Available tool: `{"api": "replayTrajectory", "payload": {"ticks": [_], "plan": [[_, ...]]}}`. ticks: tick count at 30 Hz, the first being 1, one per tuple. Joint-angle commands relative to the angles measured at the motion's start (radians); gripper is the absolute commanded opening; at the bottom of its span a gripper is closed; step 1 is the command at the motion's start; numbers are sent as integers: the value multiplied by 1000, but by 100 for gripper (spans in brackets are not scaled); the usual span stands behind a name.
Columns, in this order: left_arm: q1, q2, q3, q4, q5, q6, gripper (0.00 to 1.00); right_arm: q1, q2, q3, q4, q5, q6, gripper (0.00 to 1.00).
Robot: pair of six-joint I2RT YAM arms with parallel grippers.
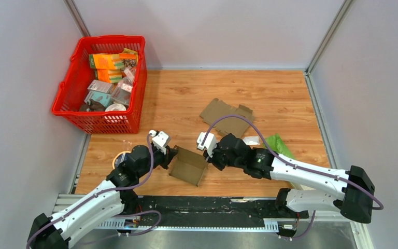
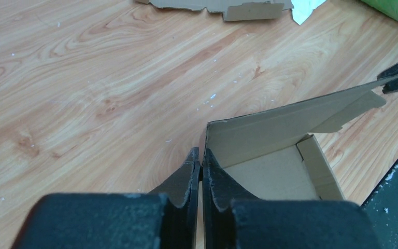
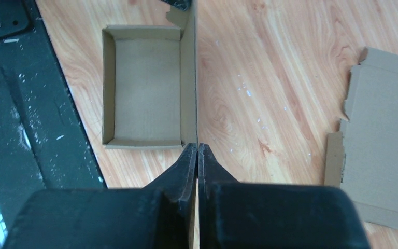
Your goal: Fold the paper box
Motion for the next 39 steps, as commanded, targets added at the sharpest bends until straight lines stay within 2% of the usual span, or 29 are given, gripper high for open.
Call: {"api": "replayTrajectory", "payload": {"ticks": [1,4,5,7,8,9,10,11,12,13,15,16,20,24,30,35,37,39], "plan": [[-2,-31,31,38,-59,-17,5,-3,11,64,47,91,35,4],[-1,-46,19,42,-65,-25,0,-5,2,68,49,146,79,21],[-1,-51,11,36,-65,-26,0,-5,-3,73,43,174,131,47],[-2,-69,6,27,-99,-34,0,-5,-19,91,-29,351,241,66],[-2,-74,-1,16,-114,-38,0,-5,-26,102,-75,441,386,83],[-4,-86,-3,7,-126,-47,0,-8,-36,134,-130,635,479,94],[-2,-94,-6,-11,-134,-58,0,-40,-42,153,-276,722,574,100],[-4,-103,-15,-15,-157,-67,0,-73,-59,174,-361,770,687,100],[-4,-123,-20,-18,-169,-75,0,-119,-67,206,-446,771,872,100],[-4,-129,-23,-21,-181,-83,0,-235,-76,208,-541,733,927,100],[-4,-146,-21,-21,-217,-89,0,-369,-90,199,-548,555,1001,100],[-5,-149,-20,-51,-228,-95,0,-497,-83,191,-557,510,1042,100],[-5,-144,-9,-80,-303,-126,0,-679,38,240,-623,380,1168,100],[-13,-105,9,-107,-361,-187,0,-726,244,323,-681,330,1268,100],[-129,-81,31,-119,-522,-200,0,-742,463,424,-727,275,1377,99],[-191,-85,45,-105,-584,-190,0,-756,563,421,-712,270,1455,88],[-203,-83,48,-104,-585,-190,0,-761,569,404,-707,269,1489,80],[-216,-83,48,-107,-593,-187,0,-759,565,385,-679,290,1507,78]]}}
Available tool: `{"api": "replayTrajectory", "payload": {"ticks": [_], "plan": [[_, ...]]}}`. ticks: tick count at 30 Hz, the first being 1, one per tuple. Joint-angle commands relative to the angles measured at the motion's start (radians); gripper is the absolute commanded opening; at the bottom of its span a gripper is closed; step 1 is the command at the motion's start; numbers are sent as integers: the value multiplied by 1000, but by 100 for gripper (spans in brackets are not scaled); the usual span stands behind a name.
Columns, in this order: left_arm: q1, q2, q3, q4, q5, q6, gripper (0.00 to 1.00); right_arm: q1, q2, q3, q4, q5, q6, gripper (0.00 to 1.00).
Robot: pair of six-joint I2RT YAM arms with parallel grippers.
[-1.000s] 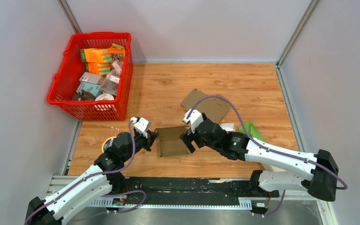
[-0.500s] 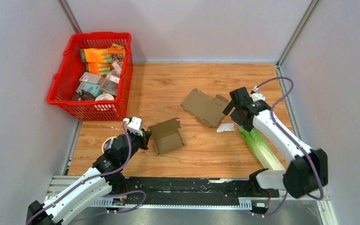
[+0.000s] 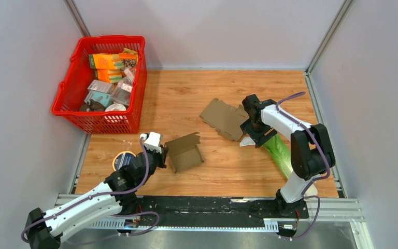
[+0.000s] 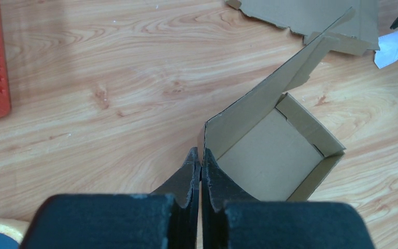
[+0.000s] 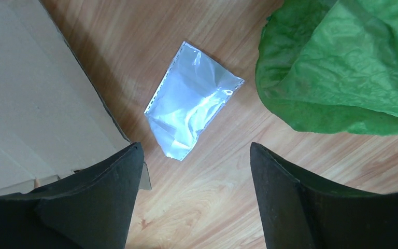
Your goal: Fold the paper box
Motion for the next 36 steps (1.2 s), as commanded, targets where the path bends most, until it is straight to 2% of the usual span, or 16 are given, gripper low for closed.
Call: {"api": "replayTrajectory", "payload": {"ticks": [1,5,12,18,22,26,28,34,36], "plan": [[-24,-4,44,21,-53,-5,0,-10,-9,-28,30,26,103,77],[-37,-4,48,16,-61,1,0,-30,14,-45,76,21,98,73],[-43,7,56,7,-71,3,0,-44,80,-45,105,14,115,72],[-52,-5,59,-1,-90,7,0,-44,108,-105,150,-48,121,58],[-54,-10,56,-2,-96,17,0,-36,97,-156,173,-72,121,43],[-54,-10,53,-1,-99,15,0,-13,74,-215,196,-83,118,32],[-54,-11,50,-7,-104,12,0,-4,48,-258,214,-95,104,23],[-54,-42,35,-15,-125,7,0,22,-59,-358,240,-112,67,8],[-54,-51,27,-13,-128,6,0,39,-98,-387,248,-109,40,6]]}}
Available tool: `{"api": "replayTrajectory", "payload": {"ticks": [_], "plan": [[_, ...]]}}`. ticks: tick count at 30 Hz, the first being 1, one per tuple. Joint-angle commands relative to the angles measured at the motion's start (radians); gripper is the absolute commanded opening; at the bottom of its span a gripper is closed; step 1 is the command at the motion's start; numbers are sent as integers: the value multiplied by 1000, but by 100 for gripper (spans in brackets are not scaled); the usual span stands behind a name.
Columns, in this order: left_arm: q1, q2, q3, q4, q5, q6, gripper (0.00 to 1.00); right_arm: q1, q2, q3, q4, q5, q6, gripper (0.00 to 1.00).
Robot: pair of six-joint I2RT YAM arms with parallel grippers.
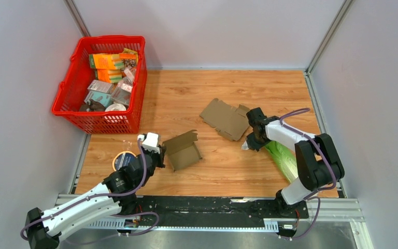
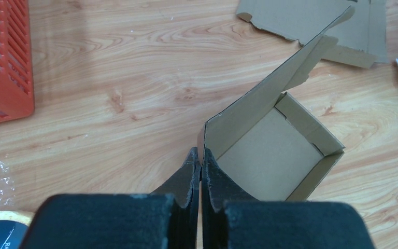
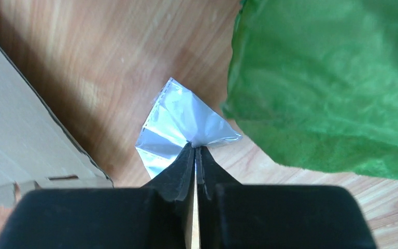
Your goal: Fold the paper box
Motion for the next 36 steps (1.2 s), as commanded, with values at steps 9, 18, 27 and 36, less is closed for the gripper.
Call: {"api": "replayTrajectory", "payload": {"ticks": [9,18,27,36], "plan": [[-3,-31,-2,0,-38,-13,0,201,-253,-140,43,43,-315,0],[-3,-25,-10,5,-51,-20,0,356,-524,-205,299,-187,-613,0],[-3,-24,-20,8,-49,-33,0,716,-598,-77,371,-188,-723,0],[-3,-34,-23,-1,-31,-48,0,759,-512,10,436,-191,-743,0]]}}
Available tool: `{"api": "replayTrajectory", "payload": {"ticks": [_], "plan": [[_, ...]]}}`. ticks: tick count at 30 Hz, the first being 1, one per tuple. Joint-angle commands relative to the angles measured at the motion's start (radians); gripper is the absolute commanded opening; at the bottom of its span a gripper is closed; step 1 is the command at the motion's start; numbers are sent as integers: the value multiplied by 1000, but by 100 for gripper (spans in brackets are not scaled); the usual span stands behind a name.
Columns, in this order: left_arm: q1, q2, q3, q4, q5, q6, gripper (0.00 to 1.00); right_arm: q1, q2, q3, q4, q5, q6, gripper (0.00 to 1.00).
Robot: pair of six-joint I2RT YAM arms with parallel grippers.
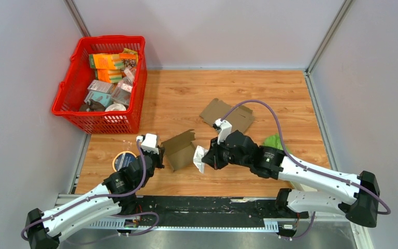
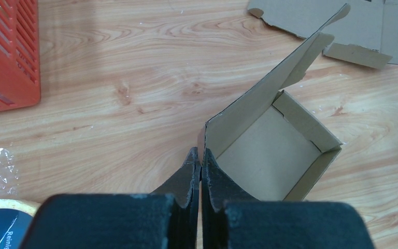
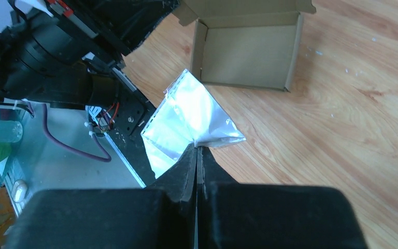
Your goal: Fold the paper box
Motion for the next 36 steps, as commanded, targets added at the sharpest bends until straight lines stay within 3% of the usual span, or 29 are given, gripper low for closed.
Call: {"api": "replayTrajectory", "payload": {"ticks": [1,6,11,13,14,15,17,18,21,25,30,33,36], "plan": [[-2,-9,-5,18,8,-20,0,10,59,91,84,-40,-42,0],[-2,-3,-10,46,31,-3,0,33,188,128,131,-57,-53,0],[-2,-3,-34,90,70,13,0,33,348,228,108,52,-82,1],[-1,-3,-42,104,84,15,0,30,406,233,106,67,-85,10],[-2,-2,-48,116,90,18,0,28,418,202,139,83,-103,20],[-2,0,-53,125,104,26,0,24,427,178,169,95,-114,43],[-2,9,-60,144,117,43,0,1,455,132,251,74,-152,53],[-2,12,-62,146,129,47,0,-8,466,132,244,74,-162,60],[-2,38,-53,146,161,66,0,-22,420,138,128,109,-211,66],[-2,73,-42,171,195,82,0,-57,274,52,92,146,-303,70],[-2,95,-33,178,244,109,0,-231,227,13,60,2,-370,61],[-2,92,-37,169,253,116,0,-249,199,-14,135,-126,-451,59],[-2,81,-39,169,264,125,0,-251,219,-20,199,-155,-492,58]]}}
